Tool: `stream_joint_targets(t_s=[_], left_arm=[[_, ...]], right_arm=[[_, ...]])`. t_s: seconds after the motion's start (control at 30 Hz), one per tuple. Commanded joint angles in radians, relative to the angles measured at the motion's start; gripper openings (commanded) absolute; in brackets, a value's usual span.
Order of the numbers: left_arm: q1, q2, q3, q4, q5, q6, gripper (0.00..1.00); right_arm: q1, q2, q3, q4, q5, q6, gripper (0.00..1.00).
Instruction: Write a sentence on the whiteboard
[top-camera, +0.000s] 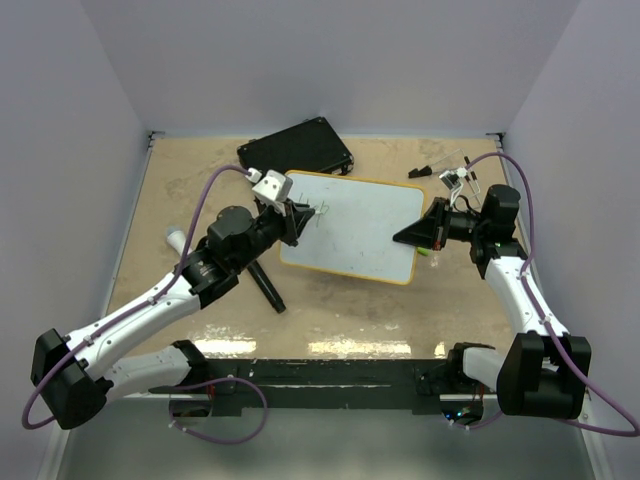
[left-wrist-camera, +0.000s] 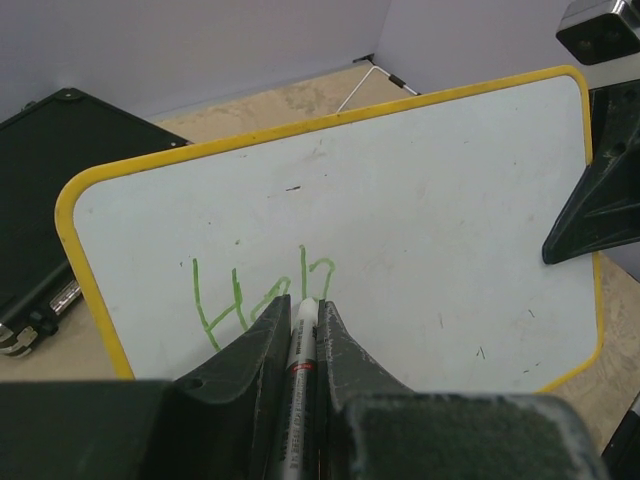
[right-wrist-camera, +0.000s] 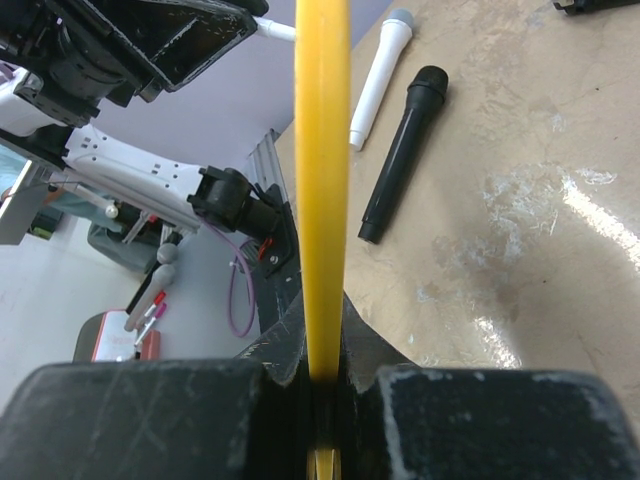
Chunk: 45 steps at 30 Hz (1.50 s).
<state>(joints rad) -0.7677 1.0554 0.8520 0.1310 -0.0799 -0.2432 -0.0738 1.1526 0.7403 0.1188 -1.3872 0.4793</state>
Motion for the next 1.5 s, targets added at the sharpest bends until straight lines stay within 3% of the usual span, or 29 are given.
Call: stream_joint_targets(t_s=[0.0, 0.63, 1.2, 1.47], left_arm=[[0.005, -0.015, 0.019, -0.008, -0.058, 0.028, 0.0], [0.004, 0.023, 0.048, 0.081, 0.107, 0.004, 0.0], [0.004, 0.095, 0.104, 0.098, 0.137, 0.005, 0.0], [0.004, 0.095, 0.125, 0.093, 0.081, 0.01, 0.0]], right_arm=[[0.002, -0.019, 0.062, 0.035, -0.07, 0.001, 0.0], [0.002, -0.022, 0.062, 0.036, -0.072, 0.001, 0.0], [0.002, -0.021, 0.062, 0.036, -0.072, 0.002, 0.0], [0.002, -0.021, 0.062, 0.035, -0.072, 0.001, 0.0]])
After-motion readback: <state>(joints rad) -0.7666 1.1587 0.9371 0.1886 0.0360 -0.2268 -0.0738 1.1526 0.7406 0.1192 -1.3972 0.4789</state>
